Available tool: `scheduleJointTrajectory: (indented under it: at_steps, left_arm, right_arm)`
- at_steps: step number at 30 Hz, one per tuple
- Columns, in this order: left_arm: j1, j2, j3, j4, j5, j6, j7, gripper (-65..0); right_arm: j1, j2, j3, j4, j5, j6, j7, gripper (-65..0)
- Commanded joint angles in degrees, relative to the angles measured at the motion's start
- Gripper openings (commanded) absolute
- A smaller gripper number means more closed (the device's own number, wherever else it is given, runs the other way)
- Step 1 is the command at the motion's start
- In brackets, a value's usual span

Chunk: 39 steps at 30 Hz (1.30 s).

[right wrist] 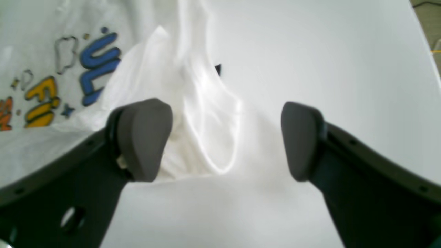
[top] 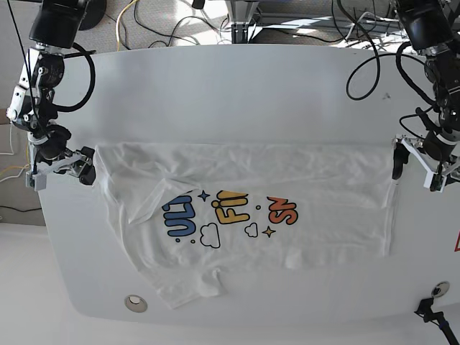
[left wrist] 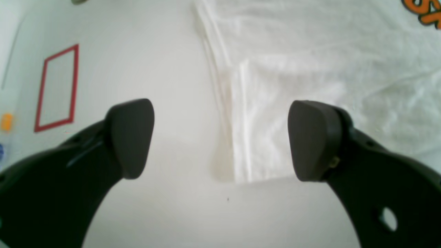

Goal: Fold the T-shirt properly
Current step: 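Lift the shoulder corners and fold them toward the hem with both grippers, then drag the shirt back toward the robot with both grippers, then release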

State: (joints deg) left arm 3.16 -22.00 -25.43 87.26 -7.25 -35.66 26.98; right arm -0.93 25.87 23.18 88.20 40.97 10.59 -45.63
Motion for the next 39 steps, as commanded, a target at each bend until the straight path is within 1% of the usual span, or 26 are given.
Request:
scheduleJointTrajectory:
  at_steps: [1,2,3,4,6,8,11,13,17,20,22,24,25,26,27,31,32,33,34,39]
  left_arm:
    - [-0.7,-0.9,-0.3,1.0,-0.6,0.2,-2.3,-7.3]
    - [-0.6,-0.8,-0.3,1.0,-0.6,0.2,-2.3,-7.3]
    - [-0.2,-0.8,-0.3,1.0,-0.6,0.2,-2.2,-7.3]
    - [-0.1,-0.8,-0.3,0.8,-0.6,0.2,-2.2,-7.3]
    - [0.1,-0.7,-0.3,0.8,-0.6,0.2,-2.1,-7.3]
    - [0.2,-0.7,-0.3,0.8,-0.6,0.2,-2.1,-7.3]
    - [0.2,-0.7,-0.3,0.8,-0.6,0.2,-2.1,-7.3]
    - [0.2,-0.7,-0.3,0.8,-0.6,0.2,-2.1,-7.3]
    - [0.8,-0.7,-0.3,0.8,-0.6,0.2,-2.1,-7.3]
    - [1.0,-0.7,-0.3,0.8,-0.6,0.2,-2.1,-7.3]
    - [1.1,-0.7,-0.3,0.8,-0.6,0.2,-2.1,-7.3]
    - [1.6,-0.7,-0.3,0.8,-0.6,0.2,-2.1,-7.3]
    - [1.6,-0.7,-0.3,0.8,-0.6,0.2,-2.1,-7.3]
    - [1.6,-0.7,-0.3,0.7,-0.6,0.2,-2.1,-7.3]
    - [1.5,-0.7,-0.3,0.7,-0.6,0.2,-2.0,-7.3]
    - [1.4,-0.7,-0.3,0.6,-0.6,0.4,-2.0,-7.5]
    - [1.3,-0.7,-0.3,0.5,-0.6,0.5,-2.0,-9.2]
    - [1.3,-0.7,-0.3,0.0,-0.6,0.5,-2.0,-12.5]
    - [1.1,-0.7,-0.3,-1.2,-0.6,0.5,-2.0,-16.6]
    - [-3.3,-0.7,-0.2,-9.2,-0.5,0.5,-2.0,-39.6]
  right_arm:
    - [0.7,0.9,0.3,1.3,-4.2,0.8,1.2,-14.0]
    - [0.7,0.7,0.3,1.1,-6.3,1.9,1.2,-14.0]
    - [0.7,-0.2,0.3,0.9,-8.2,3.5,1.2,-14.0]
    - [0.7,-1.6,0.4,0.9,-10.6,5.3,1.2,-14.0]
    - [0.8,-3.4,0.4,0.9,-15.6,7.7,1.2,-14.0]
    - [1.0,-6.3,0.5,0.8,-20.4,10.0,1.4,-14.0]
    - [1.7,-9.6,0.5,0.2,-25.9,12.4,1.6,-14.0]
    - [2.7,-11.1,0.9,-1.8,-28.6,13.3,3.4,-14.0]
    - [3.4,-11.2,0.6,-8.1,-29.9,13.2,9.4,-14.0]
    - [5.0,-11.0,0.9,-13.0,-30.0,13.3,10.4,-14.0]
    - [5.4,-10.2,0.9,-14.8,-29.9,13.3,12.4,-14.0]
    - [5.4,-10.1,0.9,-15.7,-29.8,13.3,13.1,-15.1]
    - [5.4,-10.1,0.9,-15.8,-29.8,13.3,13.1,-17.6]
    - [5.4,-10.3,0.9,-15.7,-29.8,13.3,13.1,-21.6]
    - [5.4,-10.3,0.8,-15.7,-29.8,13.4,13.1,-27.0]
    - [5.4,-10.4,0.6,-15.7,-29.8,13.7,13.2,-52.1]
    - [5.4,-10.4,0.6,-15.8,-29.8,14.3,13.2,-57.7]
    - [5.4,-10.4,0.6,-15.9,-29.8,14.9,13.2,-62.9]
    - [5.4,-10.4,0.6,-15.9,-29.8,15.2,13.2,-65.0]
    - [5.2,-10.4,0.6,-15.8,-29.8,15.7,13.2,-65.0]
